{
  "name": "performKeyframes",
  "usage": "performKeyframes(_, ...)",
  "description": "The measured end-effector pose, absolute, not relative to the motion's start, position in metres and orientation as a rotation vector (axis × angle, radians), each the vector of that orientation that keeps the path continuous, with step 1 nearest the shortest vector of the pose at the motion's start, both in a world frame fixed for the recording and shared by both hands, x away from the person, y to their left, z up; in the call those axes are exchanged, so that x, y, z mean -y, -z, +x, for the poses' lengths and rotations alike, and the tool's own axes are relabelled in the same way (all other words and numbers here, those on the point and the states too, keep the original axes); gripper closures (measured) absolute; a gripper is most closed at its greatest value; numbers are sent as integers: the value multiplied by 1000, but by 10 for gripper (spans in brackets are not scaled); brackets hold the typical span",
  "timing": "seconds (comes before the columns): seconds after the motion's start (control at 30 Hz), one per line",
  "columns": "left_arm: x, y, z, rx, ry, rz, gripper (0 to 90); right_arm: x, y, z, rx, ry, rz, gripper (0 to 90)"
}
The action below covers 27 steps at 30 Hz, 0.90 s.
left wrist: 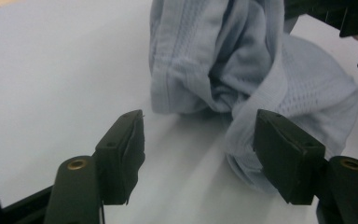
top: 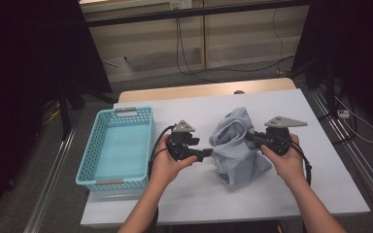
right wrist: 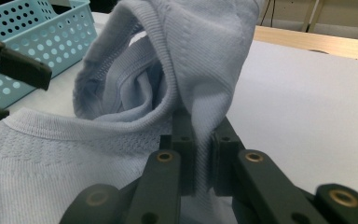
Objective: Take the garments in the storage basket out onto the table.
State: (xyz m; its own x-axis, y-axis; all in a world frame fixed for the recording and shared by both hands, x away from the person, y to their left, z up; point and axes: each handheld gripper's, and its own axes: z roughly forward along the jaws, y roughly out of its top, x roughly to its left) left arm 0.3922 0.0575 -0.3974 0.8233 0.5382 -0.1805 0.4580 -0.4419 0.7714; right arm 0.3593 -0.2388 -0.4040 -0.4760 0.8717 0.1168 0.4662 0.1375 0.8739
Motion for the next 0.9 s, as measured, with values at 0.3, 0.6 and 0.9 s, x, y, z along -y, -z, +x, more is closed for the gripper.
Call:
performKeyframes(0.3, -53, 413, 380, -715, -78, 2134, 315, 242, 414, 357, -1991, -1283, 1320, 841)
performKeyframes(0.6, -43, 432, 378, -713, -35, 2125, 331, 242, 420, 353, -1981, -1299, 1333, 838)
performKeyframes(0.9, -37, 444, 379, -703, 2, 2126, 489, 248, 426, 344, -1959, -1330, 1346, 836)
